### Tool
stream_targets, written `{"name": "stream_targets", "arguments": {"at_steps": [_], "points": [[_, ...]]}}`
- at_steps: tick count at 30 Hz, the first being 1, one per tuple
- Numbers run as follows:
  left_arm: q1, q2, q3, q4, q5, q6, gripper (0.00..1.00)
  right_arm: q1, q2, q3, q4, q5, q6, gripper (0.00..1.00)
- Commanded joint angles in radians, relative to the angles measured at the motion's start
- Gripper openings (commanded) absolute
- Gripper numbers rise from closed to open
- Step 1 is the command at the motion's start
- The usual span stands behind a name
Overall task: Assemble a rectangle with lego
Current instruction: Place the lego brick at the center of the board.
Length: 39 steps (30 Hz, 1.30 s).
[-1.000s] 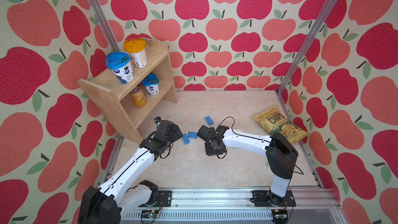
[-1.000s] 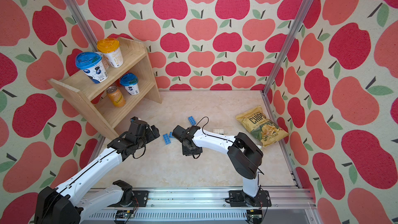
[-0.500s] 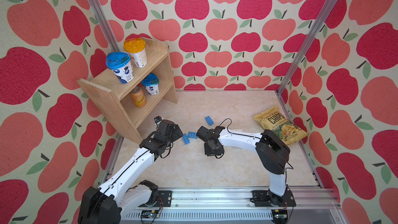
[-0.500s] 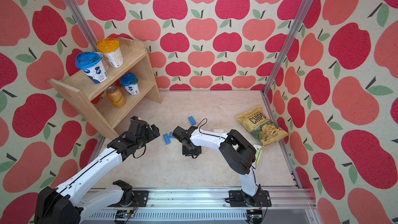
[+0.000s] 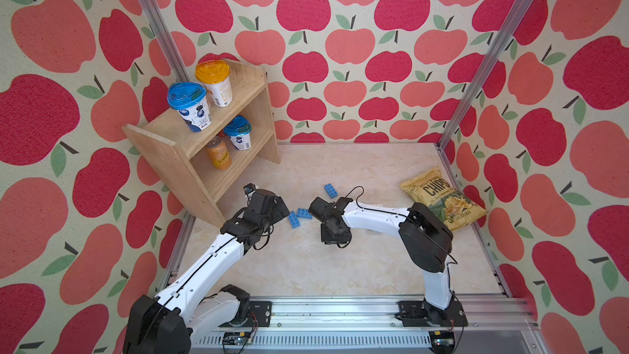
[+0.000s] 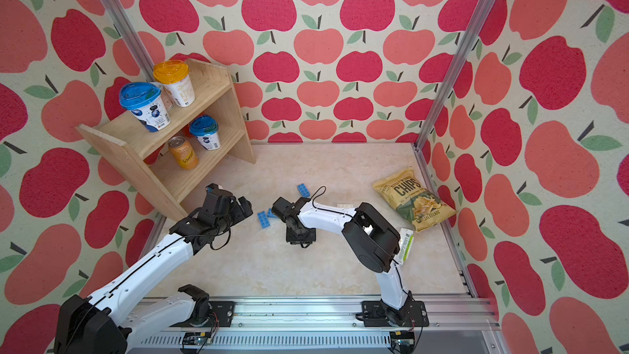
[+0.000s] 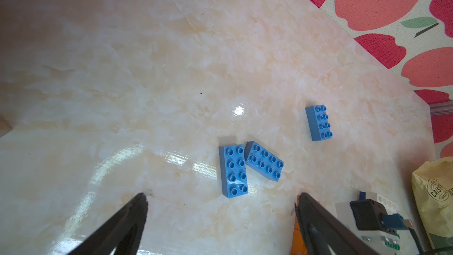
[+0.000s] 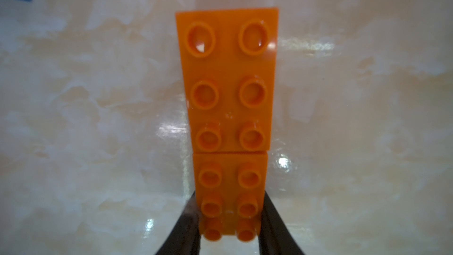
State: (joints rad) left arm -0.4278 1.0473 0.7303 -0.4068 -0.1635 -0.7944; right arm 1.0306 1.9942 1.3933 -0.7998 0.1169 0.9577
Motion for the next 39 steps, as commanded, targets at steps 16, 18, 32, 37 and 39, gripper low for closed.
{"name": "stream_targets", "arguments": {"at_steps": [16,18,32,37,39], "points": [[0.003,-0.010,0.013,0.014,-0.010,0.015,0.97,-0.035,0.093,-0.001,-0.003,-0.006,0.004,0.32],[0.003,-0.008,0.014,0.014,-0.011,0.015,0.97,-0.035,0.098,0.000,0.001,-0.011,0.003,0.33],[0.004,0.004,0.020,0.020,-0.005,0.018,0.97,-0.035,0.117,0.000,0.014,-0.035,-0.008,0.33],[0.003,0.012,0.021,0.027,0.000,0.018,0.97,-0.033,0.128,0.001,0.015,-0.039,-0.013,0.33],[0.004,0.017,0.025,0.030,0.004,0.020,0.97,-0.034,0.133,0.003,0.017,-0.043,-0.019,0.33]]}}
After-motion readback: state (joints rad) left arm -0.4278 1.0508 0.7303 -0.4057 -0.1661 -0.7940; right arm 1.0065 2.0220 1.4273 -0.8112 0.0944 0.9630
